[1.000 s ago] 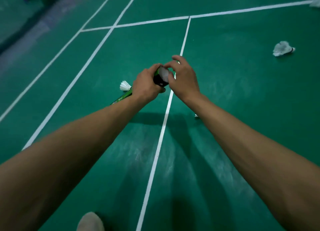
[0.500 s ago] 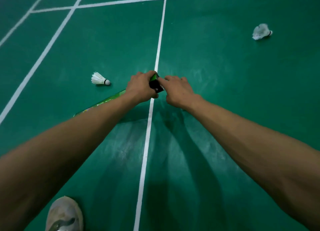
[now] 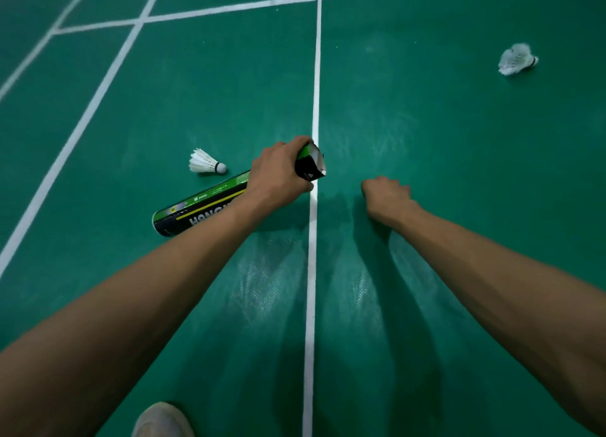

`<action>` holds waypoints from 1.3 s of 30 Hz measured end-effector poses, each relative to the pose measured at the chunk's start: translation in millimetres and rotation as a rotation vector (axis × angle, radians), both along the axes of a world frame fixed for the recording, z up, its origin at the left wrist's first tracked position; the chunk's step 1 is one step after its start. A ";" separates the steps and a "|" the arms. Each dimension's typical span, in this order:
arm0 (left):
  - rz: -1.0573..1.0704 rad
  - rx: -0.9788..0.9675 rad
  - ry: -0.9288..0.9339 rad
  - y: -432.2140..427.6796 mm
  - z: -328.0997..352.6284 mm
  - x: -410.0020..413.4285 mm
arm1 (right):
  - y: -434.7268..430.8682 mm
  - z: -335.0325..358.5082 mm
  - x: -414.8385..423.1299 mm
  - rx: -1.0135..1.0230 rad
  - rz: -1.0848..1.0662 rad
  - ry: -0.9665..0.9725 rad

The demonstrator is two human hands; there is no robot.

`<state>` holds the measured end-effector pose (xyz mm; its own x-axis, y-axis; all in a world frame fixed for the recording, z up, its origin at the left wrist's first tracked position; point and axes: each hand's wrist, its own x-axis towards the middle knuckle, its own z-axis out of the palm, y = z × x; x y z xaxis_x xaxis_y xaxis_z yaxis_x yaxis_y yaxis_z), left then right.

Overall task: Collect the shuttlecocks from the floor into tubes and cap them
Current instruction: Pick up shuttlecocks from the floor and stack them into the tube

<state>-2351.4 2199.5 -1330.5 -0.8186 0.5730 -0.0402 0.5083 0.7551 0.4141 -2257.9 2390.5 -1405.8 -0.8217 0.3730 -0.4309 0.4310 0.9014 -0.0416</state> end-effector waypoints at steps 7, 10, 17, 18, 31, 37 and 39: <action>0.023 0.198 -0.024 1.2 34.7 -27.0 | 10.9 9.9 -16.7 -0.086 -0.107 0.163; -0.001 0.241 -0.035 3.7 46.4 -38.9 | 14.1 23.9 -25.6 -0.132 -0.190 0.346; -0.063 0.354 -0.071 12.9 69.7 -67.8 | 11.7 144.4 -65.6 -0.722 -0.739 1.158; -0.077 0.376 -0.068 16.3 74.5 -70.4 | 6.6 161.3 -70.2 -0.813 -0.752 1.214; -0.175 0.813 -0.061 50.3 121.9 -69.0 | -53.0 269.4 -77.2 -0.251 -0.390 1.288; -0.144 0.910 -0.008 33.5 129.6 -76.2 | -87.2 245.9 -101.9 -0.094 -0.191 1.277; -0.101 0.904 -0.012 20.0 130.1 -85.1 | -96.0 249.8 -118.4 -0.044 -0.119 1.251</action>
